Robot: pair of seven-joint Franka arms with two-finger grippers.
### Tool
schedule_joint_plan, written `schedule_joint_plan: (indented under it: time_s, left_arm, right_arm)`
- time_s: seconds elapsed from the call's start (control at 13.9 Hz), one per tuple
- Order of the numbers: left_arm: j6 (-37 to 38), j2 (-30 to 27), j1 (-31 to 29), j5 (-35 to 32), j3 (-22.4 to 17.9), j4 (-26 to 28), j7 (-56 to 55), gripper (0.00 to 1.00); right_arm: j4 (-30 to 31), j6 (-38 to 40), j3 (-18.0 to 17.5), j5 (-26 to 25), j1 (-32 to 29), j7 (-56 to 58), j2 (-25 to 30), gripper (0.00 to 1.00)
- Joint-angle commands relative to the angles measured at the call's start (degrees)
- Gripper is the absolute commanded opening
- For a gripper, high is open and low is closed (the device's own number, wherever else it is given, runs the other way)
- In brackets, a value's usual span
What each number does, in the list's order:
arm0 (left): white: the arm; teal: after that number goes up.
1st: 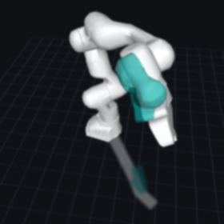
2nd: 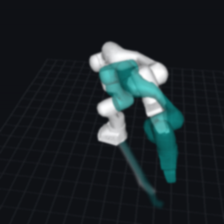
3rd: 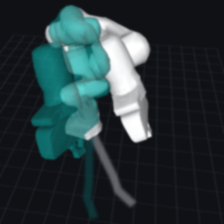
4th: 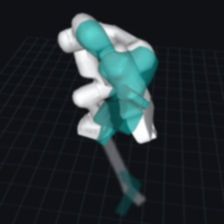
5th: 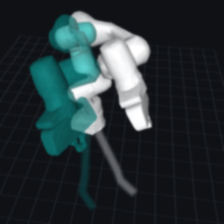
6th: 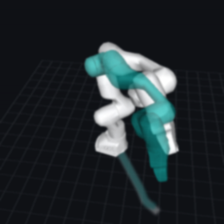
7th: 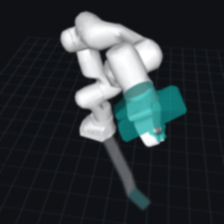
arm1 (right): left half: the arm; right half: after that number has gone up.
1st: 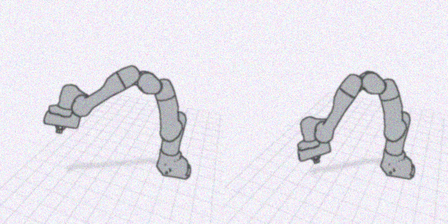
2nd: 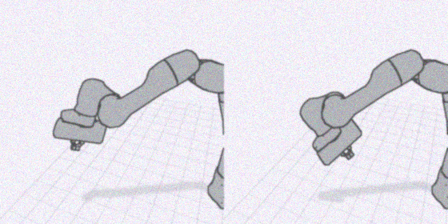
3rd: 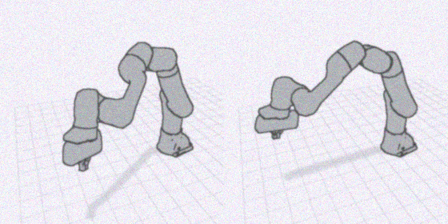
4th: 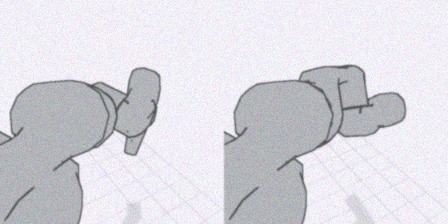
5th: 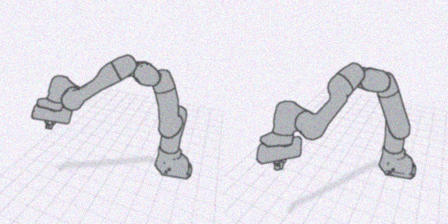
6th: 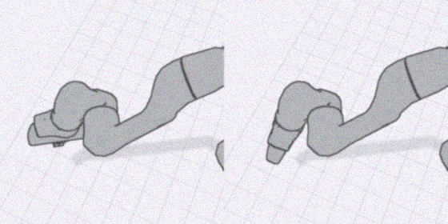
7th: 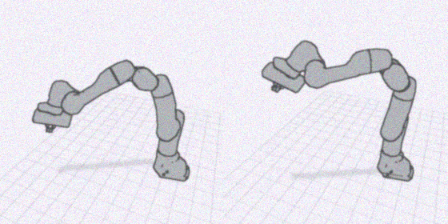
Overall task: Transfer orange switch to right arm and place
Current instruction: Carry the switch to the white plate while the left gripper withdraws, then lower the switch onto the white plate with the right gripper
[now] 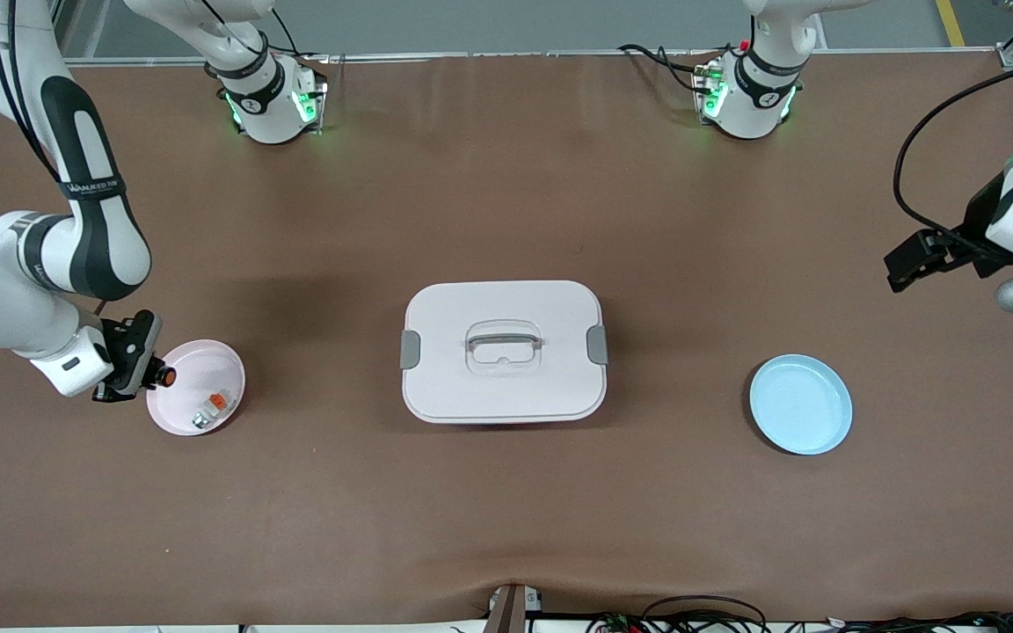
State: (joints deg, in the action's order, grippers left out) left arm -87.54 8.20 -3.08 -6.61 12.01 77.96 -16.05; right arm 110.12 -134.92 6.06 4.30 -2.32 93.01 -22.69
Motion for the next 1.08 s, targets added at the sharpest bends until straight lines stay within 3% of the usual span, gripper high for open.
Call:
schedule_joint_plan:
  time_s: [0.0, 0.22, 0.65, 1.01]
  left_arm:
    - [-2.54, -7.30, 4.22, 2.92, -7.26, 8.86, 2.95, 1.00]
    - [-4.75, -10.39, 6.24, 3.01, -8.85, 13.01, 3.04, 1.00]
    - [-3.87, -10.40, 6.24, 3.01, -7.61, 12.40, 3.13, 1.00]
    - [-3.87, -10.13, 6.15, 3.01, -7.61, 11.17, 3.13, 1.00]
  right_arm:
    - [-0.70, -1.82, -1.05, -0.88, -1.55, 1.91, -1.65, 0.00]
    - [2.10, -6.56, -1.05, -0.79, -2.17, 2.09, -2.00, 0.00]
    - [5.62, -12.99, -1.23, -0.18, -2.61, 2.18, -3.85, 0.00]
    - [6.77, -13.26, -1.40, 3.86, -2.52, 4.45, -4.38, 0.00]
